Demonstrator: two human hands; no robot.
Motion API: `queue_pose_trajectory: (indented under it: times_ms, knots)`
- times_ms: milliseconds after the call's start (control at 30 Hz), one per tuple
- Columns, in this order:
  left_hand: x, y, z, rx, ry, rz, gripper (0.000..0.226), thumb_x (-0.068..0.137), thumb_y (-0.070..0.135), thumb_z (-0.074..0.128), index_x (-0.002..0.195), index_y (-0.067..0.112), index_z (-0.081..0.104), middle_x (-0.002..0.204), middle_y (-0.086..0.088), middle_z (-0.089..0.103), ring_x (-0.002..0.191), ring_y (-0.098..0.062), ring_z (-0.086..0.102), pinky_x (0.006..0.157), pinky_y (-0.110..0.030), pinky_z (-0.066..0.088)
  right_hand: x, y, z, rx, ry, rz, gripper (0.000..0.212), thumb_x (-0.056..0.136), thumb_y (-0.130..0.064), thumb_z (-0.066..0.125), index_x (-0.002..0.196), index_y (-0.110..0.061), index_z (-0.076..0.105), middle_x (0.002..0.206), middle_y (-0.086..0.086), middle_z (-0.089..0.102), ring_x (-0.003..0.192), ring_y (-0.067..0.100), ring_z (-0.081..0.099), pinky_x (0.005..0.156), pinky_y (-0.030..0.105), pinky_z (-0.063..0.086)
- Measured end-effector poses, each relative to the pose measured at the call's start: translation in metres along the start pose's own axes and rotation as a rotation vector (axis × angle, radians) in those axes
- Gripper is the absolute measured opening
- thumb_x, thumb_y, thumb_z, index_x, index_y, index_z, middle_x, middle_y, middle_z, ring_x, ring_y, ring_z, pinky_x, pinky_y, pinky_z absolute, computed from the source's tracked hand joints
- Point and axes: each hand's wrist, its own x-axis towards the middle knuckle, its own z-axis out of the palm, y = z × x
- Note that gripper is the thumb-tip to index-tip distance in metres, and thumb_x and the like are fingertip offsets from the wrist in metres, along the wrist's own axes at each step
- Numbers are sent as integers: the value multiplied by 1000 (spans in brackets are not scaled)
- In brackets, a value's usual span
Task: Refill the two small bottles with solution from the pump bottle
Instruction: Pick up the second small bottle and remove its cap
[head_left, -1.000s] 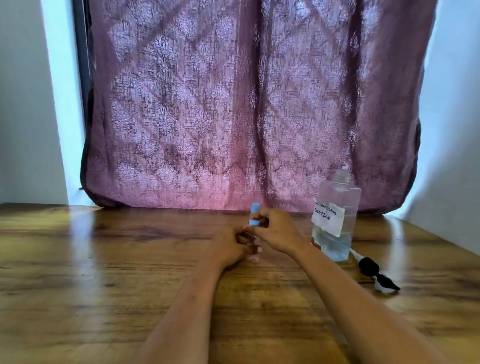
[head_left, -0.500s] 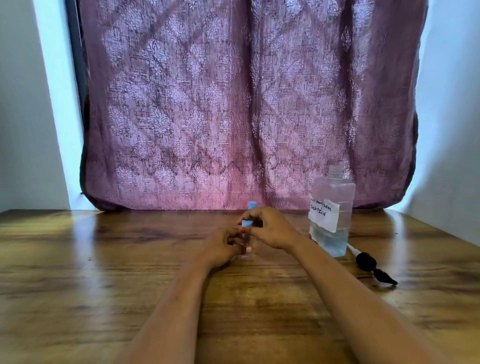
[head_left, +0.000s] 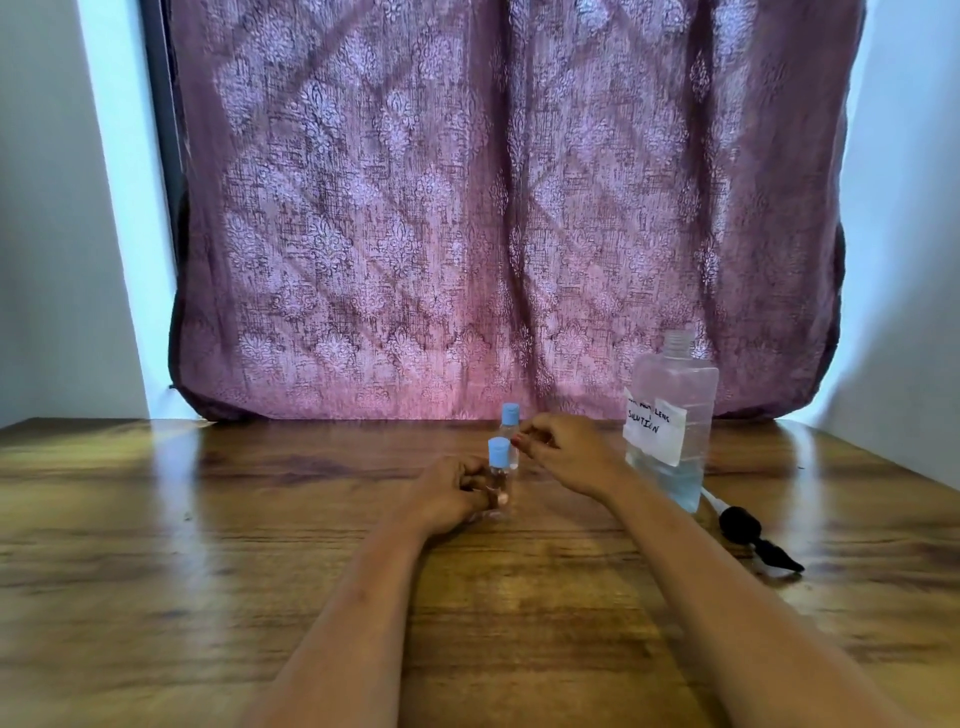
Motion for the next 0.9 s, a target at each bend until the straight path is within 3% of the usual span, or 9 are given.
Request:
queue_pose_trajectory:
  times_ms: [100,167,267,433,567,700,800,900]
  knots:
    - [1,0,1,-5,15,0,20,78,4,75,90,19,71,90,-15,71,83,-24,60,81,-41,48,1,-20,10,-34,-39,-78,30,93,-39,52,92,-14,67,72,0,62,56,6,48,52,22,33]
    - [0,0,1,-3,14,4,18,79,3,73,94,11,69,88,-14,68,81,-24,58,77,-40,46,2,-26,12,-62,-32,-111,25,90,-39,57,91,-16,67,72,-7,60,58,0,48,53,17,31]
    - [-1,3,0,63,13,15,16,80,7,73,92,15,67,80,-7,66,74,-20,57,71,-34,46,1,-25,10,-50,-36,-123,14,82,-23,70,93,-15,67,82,-8,61,71,3,54,61,15,36]
    - [-2,4,0,7,7,-14,18,80,5,72,92,18,68,73,-2,66,60,-12,54,62,-29,43,0,-27,12,6,-79,-135,21,81,-4,67,101,-12,66,100,1,66,84,6,57,68,6,39]
    - [-4,5,0,8,2,-28,20,81,6,72,95,20,68,77,-2,67,63,-14,56,67,-33,44,-1,-29,9,107,-144,-106,26,81,4,62,101,-13,65,104,2,64,94,12,60,78,15,47]
    - [-3,5,0,24,27,-60,20,80,10,74,88,26,65,81,-3,68,71,-19,59,74,-38,48,-3,-32,6,236,-194,-68,32,80,12,55,102,-10,64,102,-1,62,96,10,57,75,6,45]
    - [-3,5,0,69,22,-48,20,80,10,73,89,27,67,87,-7,70,79,-21,61,82,-45,51,-4,-33,5,260,-207,-53,38,82,4,57,115,-14,58,116,-1,57,110,12,54,82,14,44]
    - [-4,7,-1,115,45,-33,19,77,13,75,87,29,69,86,-3,73,79,-21,66,86,-48,53,-4,-34,9,-30,-133,-81,40,86,-29,65,122,-17,52,122,3,51,111,17,50,84,23,39]
